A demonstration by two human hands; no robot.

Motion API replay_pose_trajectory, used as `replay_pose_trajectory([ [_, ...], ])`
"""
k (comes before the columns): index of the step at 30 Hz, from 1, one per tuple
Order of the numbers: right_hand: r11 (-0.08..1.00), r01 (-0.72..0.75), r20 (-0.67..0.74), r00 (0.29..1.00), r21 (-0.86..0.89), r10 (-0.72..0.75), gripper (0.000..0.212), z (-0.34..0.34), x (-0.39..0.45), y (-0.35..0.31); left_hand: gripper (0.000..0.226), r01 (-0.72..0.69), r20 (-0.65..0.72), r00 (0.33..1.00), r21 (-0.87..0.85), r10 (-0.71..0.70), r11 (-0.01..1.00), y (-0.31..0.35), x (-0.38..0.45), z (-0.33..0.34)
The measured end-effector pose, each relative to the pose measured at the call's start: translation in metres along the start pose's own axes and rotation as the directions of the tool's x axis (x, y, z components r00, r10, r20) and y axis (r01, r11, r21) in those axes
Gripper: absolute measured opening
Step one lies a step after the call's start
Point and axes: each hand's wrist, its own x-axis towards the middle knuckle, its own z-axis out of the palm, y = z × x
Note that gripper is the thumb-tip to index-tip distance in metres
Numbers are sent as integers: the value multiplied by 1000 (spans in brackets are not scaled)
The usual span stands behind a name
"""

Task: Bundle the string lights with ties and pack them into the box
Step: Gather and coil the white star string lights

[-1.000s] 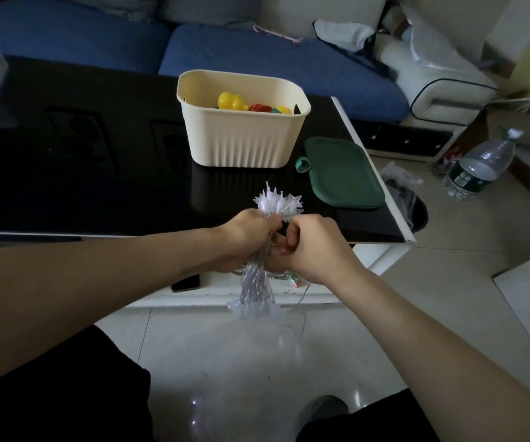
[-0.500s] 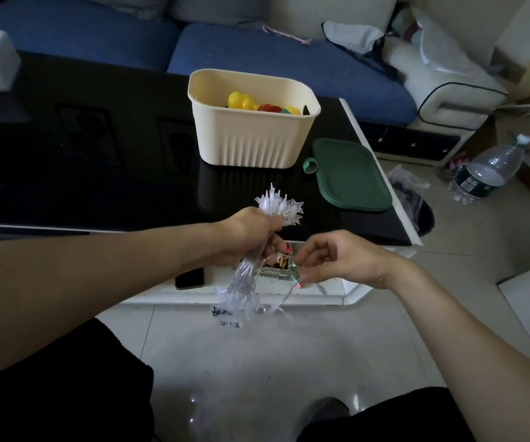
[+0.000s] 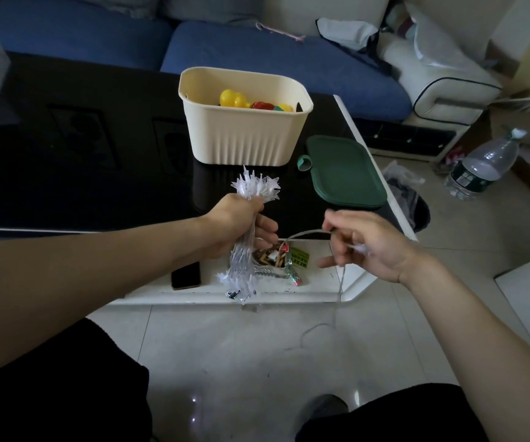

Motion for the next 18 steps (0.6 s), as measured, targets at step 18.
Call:
replay_pose_trajectory([
  [18,966,226,52,971,127,-234,31,9,-4,-4,34,-207,-169,964,18,207,978,-2,13,-1],
])
